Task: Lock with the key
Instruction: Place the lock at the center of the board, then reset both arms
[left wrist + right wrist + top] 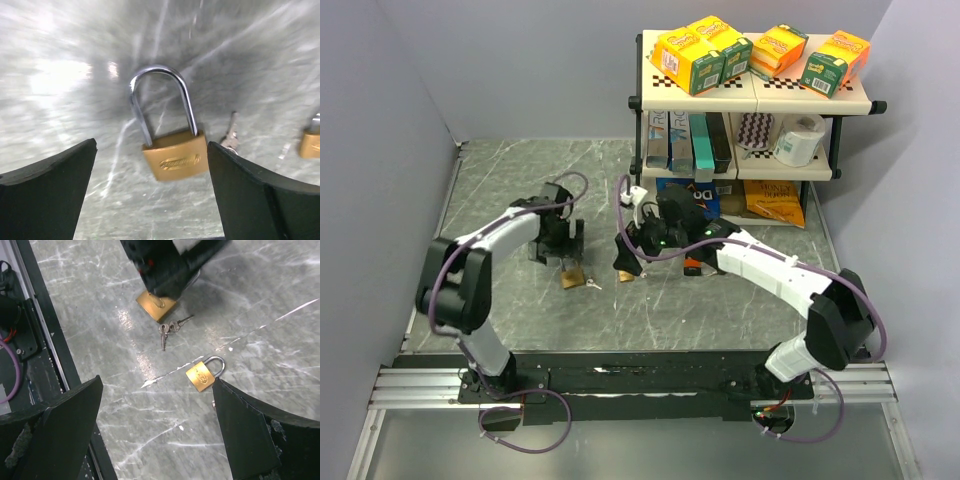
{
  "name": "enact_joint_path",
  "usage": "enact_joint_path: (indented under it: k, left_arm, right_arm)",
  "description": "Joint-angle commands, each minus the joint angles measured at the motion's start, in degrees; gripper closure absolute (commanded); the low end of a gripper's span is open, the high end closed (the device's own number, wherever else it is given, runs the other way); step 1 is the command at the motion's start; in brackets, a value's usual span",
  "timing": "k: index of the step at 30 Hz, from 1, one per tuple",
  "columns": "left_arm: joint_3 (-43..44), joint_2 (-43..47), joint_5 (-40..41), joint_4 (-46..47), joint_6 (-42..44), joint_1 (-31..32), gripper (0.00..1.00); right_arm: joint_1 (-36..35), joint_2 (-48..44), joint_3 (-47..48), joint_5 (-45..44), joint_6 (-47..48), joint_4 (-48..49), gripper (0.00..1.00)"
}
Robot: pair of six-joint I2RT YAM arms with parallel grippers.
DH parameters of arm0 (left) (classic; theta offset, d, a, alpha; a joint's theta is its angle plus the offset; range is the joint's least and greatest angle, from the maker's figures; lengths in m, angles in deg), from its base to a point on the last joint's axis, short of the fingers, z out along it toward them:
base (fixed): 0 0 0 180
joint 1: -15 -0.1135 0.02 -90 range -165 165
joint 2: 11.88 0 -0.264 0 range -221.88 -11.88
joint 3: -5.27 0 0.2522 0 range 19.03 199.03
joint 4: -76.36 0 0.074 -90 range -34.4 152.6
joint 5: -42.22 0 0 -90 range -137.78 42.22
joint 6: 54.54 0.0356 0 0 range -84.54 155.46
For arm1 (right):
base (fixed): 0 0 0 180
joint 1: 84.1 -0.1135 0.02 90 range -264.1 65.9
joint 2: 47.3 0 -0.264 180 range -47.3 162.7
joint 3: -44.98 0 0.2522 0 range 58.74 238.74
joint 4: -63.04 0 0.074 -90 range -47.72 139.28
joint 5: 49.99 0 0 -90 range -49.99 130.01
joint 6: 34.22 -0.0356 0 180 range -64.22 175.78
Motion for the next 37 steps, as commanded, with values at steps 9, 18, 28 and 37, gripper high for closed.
enact_joint_path:
  k: [9, 18, 28, 37]
  left_arm:
    - [0.86, 26.78, -4.35, 4.11, 7.70, -6.72, 0.04]
    - [0.17, 35.93, -7.01, 7.09, 14.99, -2.71, 0.04]
    - [-3.27, 33.31, -2.42, 11.66, 17.55, 4.87, 0.04]
    - [-2.83, 32.16, -1.90, 12.82, 15.26, 6.20, 0.04]
  right_arm:
    - [7.75, -20.71, -0.01, -2.68, 1.13, -3.07, 0.00]
    - [22.24, -34.88, -7.39, -4.88, -1.86, -5.35, 0.00]
    - [34.04, -45.17, -20.83, -5.76, -5.02, -4.30, 0.00]
    - [35.36, -47.98, -22.52, -4.35, -5.11, -4.83, 0.00]
